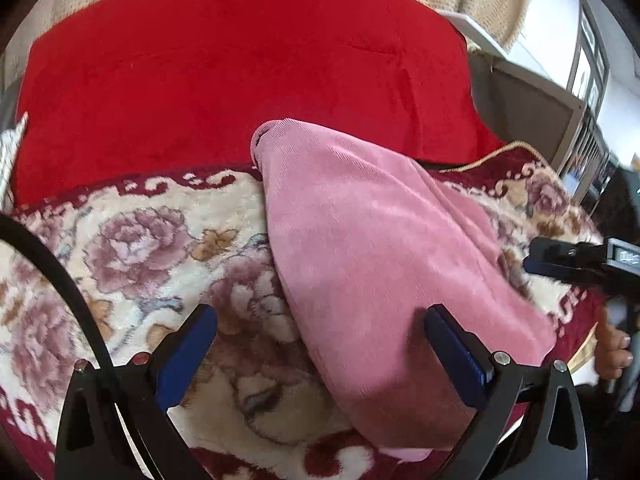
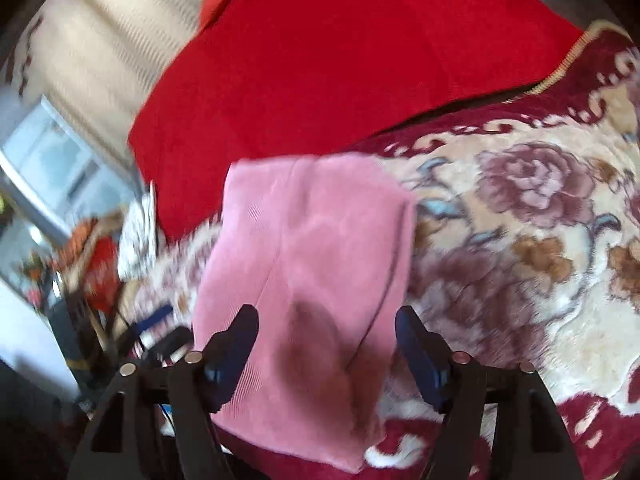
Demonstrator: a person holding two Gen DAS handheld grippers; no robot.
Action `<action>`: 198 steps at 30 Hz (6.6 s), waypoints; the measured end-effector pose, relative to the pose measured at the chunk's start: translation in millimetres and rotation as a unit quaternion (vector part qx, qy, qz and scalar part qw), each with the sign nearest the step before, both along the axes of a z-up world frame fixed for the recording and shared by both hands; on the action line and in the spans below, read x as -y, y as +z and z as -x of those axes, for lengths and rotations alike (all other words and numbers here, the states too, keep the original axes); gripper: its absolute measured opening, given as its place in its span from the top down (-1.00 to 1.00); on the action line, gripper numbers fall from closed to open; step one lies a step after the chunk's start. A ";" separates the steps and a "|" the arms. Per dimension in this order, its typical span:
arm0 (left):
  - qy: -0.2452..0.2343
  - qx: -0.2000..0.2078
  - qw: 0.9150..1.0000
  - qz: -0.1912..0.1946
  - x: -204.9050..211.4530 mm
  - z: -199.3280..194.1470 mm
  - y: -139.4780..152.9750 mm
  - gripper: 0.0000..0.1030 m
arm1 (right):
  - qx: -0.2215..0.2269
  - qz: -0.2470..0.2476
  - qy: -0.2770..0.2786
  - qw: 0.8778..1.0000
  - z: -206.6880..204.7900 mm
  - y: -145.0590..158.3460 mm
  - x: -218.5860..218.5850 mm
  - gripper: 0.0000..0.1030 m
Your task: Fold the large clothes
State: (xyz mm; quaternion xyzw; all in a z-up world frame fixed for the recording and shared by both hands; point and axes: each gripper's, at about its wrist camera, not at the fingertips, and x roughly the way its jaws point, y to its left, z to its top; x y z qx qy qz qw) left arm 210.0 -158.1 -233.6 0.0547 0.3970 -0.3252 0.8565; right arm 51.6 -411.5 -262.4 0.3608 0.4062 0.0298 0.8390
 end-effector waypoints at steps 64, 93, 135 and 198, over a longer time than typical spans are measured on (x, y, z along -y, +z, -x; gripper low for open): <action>-0.041 -0.256 0.953 0.158 4.7 -59.2 -52.5 -1.00 | 0.034 -0.232 0.088 0.968 -59.8 -84.2 11.1 -0.60; -0.067 -0.167 0.972 0.151 14.8 -45.6 -32.6 -0.35 | 0.053 -0.090 0.128 0.986 -65.8 -50.7 -39.8 -0.41; 0.055 -0.046 0.990 0.123 -90.4 -43.8 13.1 -0.37 | 0.145 0.094 0.078 0.982 -43.9 39.0 -97.2 -0.44; 0.205 0.286 0.932 -0.083 -94.4 177.4 174.7 -0.89 | 0.096 0.270 0.042 0.957 94.5 176.7 -195.0 -0.37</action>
